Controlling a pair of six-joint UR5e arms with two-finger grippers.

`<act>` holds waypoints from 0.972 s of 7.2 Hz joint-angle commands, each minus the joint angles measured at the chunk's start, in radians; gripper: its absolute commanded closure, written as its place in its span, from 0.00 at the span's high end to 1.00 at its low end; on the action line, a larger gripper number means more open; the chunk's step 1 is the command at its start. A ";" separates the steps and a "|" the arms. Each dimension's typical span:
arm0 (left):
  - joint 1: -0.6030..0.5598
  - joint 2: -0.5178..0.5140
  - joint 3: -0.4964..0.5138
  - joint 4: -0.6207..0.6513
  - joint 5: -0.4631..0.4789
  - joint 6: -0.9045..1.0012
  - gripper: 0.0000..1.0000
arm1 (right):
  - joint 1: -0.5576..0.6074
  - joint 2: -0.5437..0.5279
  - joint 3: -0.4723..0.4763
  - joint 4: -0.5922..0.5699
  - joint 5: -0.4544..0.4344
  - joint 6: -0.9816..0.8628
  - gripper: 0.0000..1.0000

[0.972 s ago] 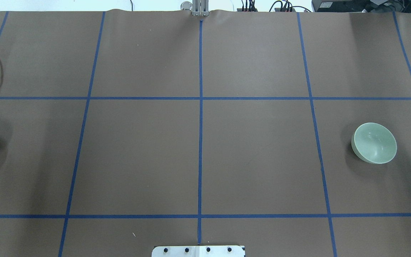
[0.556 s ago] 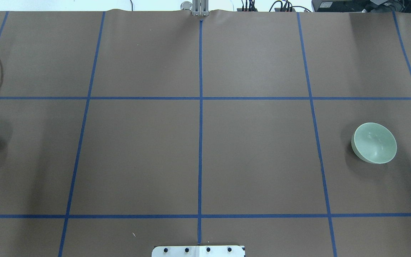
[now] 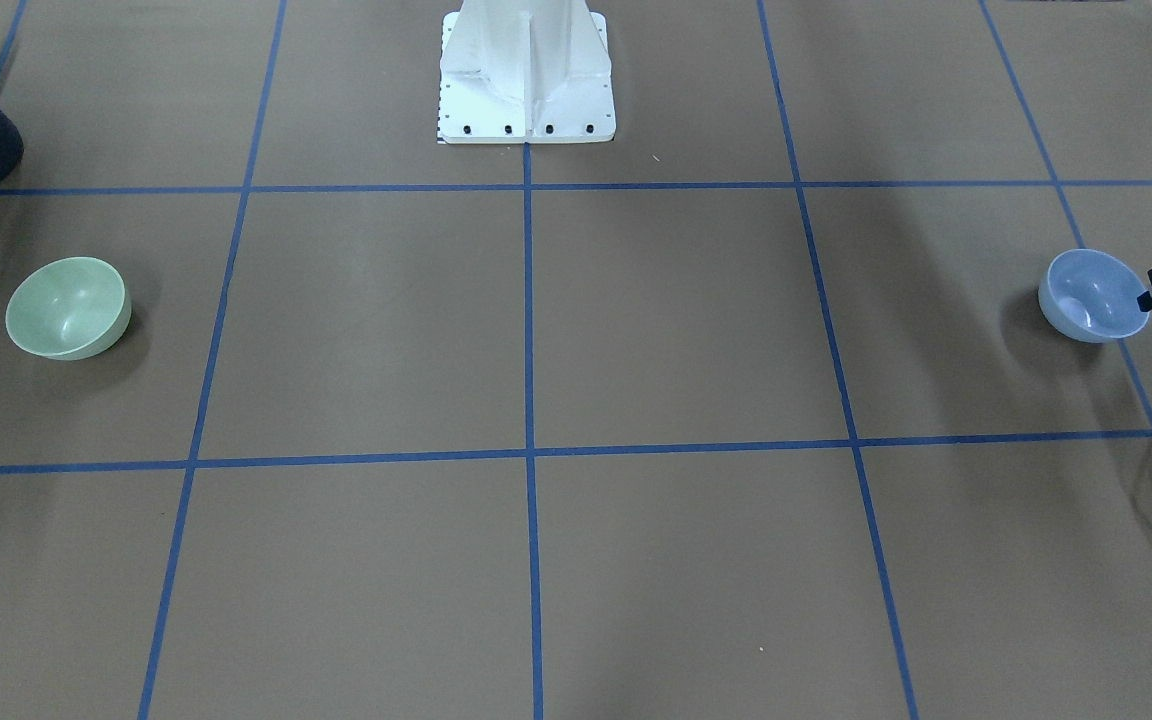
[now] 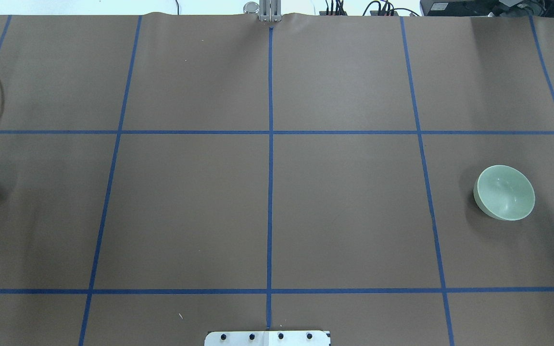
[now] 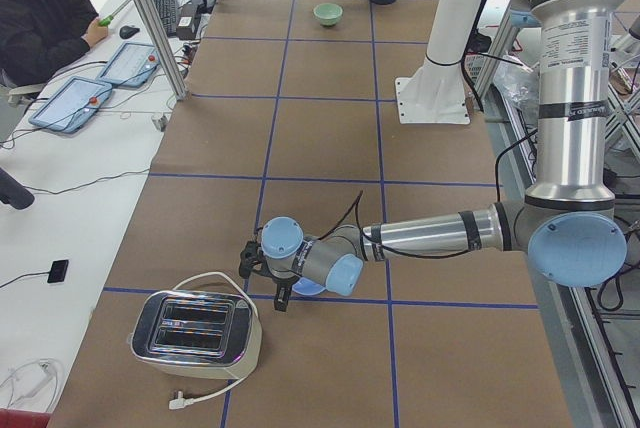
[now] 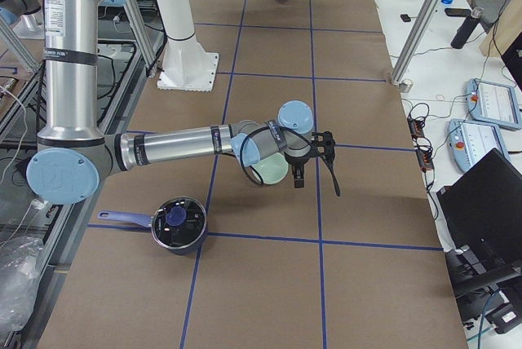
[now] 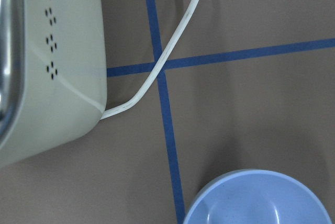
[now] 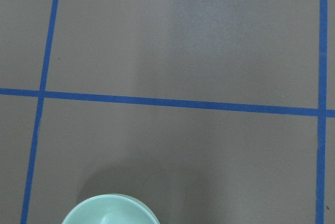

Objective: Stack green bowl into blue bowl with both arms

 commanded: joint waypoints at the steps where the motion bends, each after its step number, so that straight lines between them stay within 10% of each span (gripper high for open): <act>1: 0.033 0.001 0.011 -0.016 0.019 -0.011 0.97 | 0.000 0.005 -0.001 -0.004 0.000 0.000 1.00; 7: 0.076 0.003 0.041 -0.044 0.044 -0.006 0.93 | 0.000 0.011 -0.001 -0.004 -0.005 -0.002 1.00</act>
